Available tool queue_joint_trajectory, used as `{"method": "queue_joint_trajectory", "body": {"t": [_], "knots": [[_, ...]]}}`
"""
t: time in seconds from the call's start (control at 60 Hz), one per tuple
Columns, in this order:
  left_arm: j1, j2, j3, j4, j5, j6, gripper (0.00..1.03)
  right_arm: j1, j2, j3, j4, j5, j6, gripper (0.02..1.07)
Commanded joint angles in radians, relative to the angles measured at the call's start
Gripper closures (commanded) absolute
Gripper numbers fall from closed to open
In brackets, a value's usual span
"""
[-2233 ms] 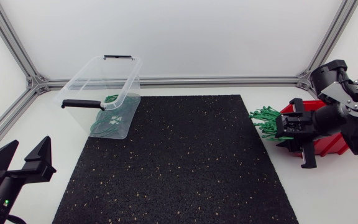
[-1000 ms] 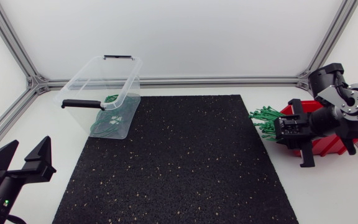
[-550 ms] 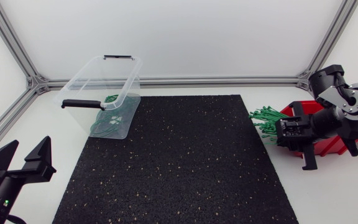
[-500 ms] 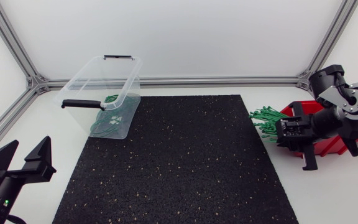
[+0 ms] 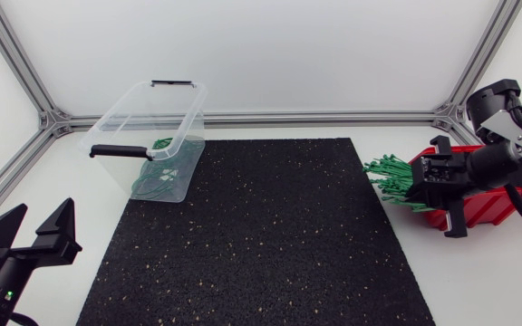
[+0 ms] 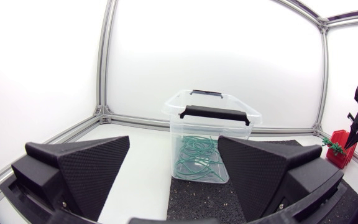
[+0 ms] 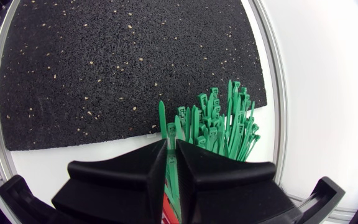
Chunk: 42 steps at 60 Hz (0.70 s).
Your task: Take a green cable tie from the red box, thread the tail through the head to close it, then place it in the transparent bin on the left.
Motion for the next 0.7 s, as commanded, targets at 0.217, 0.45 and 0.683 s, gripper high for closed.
{"method": "queue_joint_trajectory", "body": {"t": [0.217, 0.45, 0.683], "knots": [[-0.01, -0.004, -0.039, -0.019, 0.007, 0.017, 0.04, -0.064, -0.021, 0.117, -0.113, -0.076, 0.004, 1.01], [-0.012, -0.004, -0.039, -0.019, 0.007, 0.017, 0.04, -0.107, 0.005, 0.225, -0.195, -0.152, 0.022, 1.01], [-0.013, -0.004, -0.039, -0.019, 0.007, 0.017, 0.04, -0.073, 0.008, 0.238, -0.218, -0.181, 0.059, 1.01]]}}
